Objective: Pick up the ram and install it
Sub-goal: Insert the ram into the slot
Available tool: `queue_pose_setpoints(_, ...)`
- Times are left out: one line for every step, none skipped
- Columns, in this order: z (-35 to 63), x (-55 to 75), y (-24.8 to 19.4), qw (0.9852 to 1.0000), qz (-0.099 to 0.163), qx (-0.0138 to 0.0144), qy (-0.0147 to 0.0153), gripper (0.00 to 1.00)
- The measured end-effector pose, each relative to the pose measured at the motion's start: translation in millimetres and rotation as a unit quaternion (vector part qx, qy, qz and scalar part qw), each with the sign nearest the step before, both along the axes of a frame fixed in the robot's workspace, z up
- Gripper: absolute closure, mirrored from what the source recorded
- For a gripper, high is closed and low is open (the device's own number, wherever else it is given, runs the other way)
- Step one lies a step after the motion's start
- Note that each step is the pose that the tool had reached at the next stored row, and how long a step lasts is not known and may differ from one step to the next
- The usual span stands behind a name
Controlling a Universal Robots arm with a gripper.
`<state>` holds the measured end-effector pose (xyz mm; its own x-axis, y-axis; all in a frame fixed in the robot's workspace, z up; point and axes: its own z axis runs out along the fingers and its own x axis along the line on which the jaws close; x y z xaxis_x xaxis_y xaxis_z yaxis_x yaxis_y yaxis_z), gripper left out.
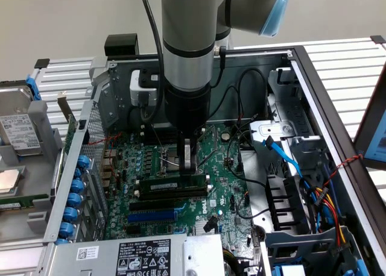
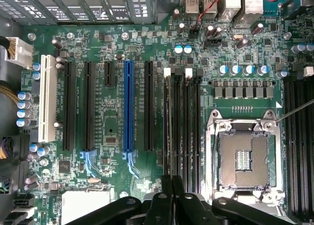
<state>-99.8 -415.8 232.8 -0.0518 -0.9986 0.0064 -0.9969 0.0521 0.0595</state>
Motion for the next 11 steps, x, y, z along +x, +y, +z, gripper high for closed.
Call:
queue_pose_setpoints(0.0,0.0,0.0,1.0,0.0,0.0007,0.0,0.88)
queue_pose_setpoints(0.0,0.0,-0.1,1.0,0.0,0.0013,0.0,0.88)
queue_pose_setpoints(0.0,-0.1,-0.2,1.0,-0.001,0.0019,0.0,0.88)
queue_pose_setpoints(0.0,0.0,-0.3,1.0,-0.001,0.0024,0.0,0.88)
queue_pose_setpoints(0.0,0.0,-0.4,1.0,-0.001,0.0027,0.0,0.88)
queue_pose_setpoints(-0.1,-0.1,-0.6,1.0,-0.002,0.0028,-0.0001,0.88)
queue_pose_setpoints(-0.1,-0.2,-0.9,1.0,-0.002,0.0029,-0.0001,0.88)
queue_pose_setpoints(-0.1,-0.4,-1.4,1.0,-0.002,0.0028,-0.0001,0.88)
queue_pose_setpoints(0.0,-0.7,-1.9,1.0,-0.002,0.0028,-0.0001,0.88)
queue_pose_setpoints(0.0,-0.9,-2.2,1.0,-0.002,0.0028,0.0,0.88)
queue_pose_setpoints(0.0,-1.0,-2.2,1.0,-0.003,0.0028,0.0,0.88)
